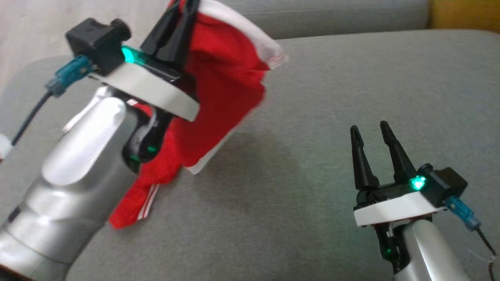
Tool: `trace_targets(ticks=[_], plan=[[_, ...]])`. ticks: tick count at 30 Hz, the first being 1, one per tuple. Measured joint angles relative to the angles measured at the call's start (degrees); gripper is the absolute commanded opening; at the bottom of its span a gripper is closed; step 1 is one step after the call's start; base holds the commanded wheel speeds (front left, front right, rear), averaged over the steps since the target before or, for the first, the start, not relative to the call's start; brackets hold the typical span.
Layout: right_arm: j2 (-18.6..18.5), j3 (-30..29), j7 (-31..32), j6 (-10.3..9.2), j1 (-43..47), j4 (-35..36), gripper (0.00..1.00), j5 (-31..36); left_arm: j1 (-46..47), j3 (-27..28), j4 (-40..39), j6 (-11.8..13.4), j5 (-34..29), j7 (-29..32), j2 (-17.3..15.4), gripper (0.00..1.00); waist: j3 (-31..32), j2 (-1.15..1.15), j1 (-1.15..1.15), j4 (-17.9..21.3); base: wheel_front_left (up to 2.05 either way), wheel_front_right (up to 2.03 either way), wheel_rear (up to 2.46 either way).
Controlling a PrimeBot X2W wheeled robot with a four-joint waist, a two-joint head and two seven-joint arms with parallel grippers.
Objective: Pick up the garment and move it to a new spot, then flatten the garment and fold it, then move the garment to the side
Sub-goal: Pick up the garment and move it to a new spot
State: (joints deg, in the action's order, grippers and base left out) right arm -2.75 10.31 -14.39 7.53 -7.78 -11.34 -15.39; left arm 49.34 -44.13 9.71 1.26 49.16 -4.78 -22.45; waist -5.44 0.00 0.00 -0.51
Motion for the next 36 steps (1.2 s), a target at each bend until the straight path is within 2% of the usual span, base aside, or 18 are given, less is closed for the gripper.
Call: trace_targets(ticks=[7, 17, 18, 19, 20, 23, 29, 32, 36], plan=[[0.01, 0.18, 0.0, 0.0, -1.03, 2.23, 1.0, -1.78, 3.27, -0.8, 1.55, 2.75, -2.07, -1.37, 5.28, 0.0, -1.53, 0.0, 0.0, 7.14, 0.0, 0.0, 0.0], [0.0, 0.38, -0.01, 0.0, -2.26, 5.14, 1.0, -4.37, 11.29, -2.16, 11.78, 4.24, -7.9, -6.3, 10.34, 0.0, -5.38, 0.0, 0.0, 16.57, 0.0, 0.0, 0.0], [0.0, 0.3, -0.01, 0.0, -2.26, 5.3, 1.0, -4.37, 11.26, -2.7, 12.62, 3.99, -7.9, -6.53, 11.2, 0.38, -5.89, 0.0, 0.0, 17.07, 0.0, 0.0, 0.0], [0.0, 0.21, -0.01, 0.0, -2.26, 5.47, 1.0, -4.37, 11.17, -3.59, 13.43, 3.08, -7.89, -6.55, 11.88, 0.81, -6.38, 0.0, 0.01, 17.44, 0.0, 0.0, 0.0], [0.0, 0.21, -0.01, 0.0, -2.26, 5.47, 1.0, -4.37, 11.17, -3.59, 13.43, 3.08, -7.89, -6.55, 11.88, 1.0, -6.38, 0.0, 0.01, 17.44, 0.0, 0.0, 0.0], [0.01, -0.68, -0.01, 0.0, -2.24, 5.71, 1.0, -4.38, 9.77, -6.86, 15.49, 0.69, -7.91, -5.87, 12.8, 1.0, -7.35, 0.0, 0.02, 17.59, 0.0, 0.0, 0.0], [0.03, -2.58, -0.08, 0.0, -2.24, 5.76, 1.0, -3.69, 5.03, -7.19, 16.99, 0.18, -7.84, -7.48, 11.96, 1.0, -7.12, 0.0, 0.01, 13.97, 0.0, 0.0, 0.0], [0.02, -3.76, -0.08, 0.0, -2.21, 5.6, 1.0, -2.75, 4.22, -4.77, 16.66, 0.46, -7.0, -8.47, 10.04, 1.0, -6.57, 0.0, 0.01, 11.33, 0.0, 0.0, 0.0], [0.03, -4.89, -0.08, 0.0, -2.03, 4.88, 1.0, -1.27, 2.74, -1.23, 15.02, 1.49, -6.78, -9.31, 5.87, 1.0, -5.54, 0.0, 0.0, 7.4, 0.0, 0.0, 0.0]])
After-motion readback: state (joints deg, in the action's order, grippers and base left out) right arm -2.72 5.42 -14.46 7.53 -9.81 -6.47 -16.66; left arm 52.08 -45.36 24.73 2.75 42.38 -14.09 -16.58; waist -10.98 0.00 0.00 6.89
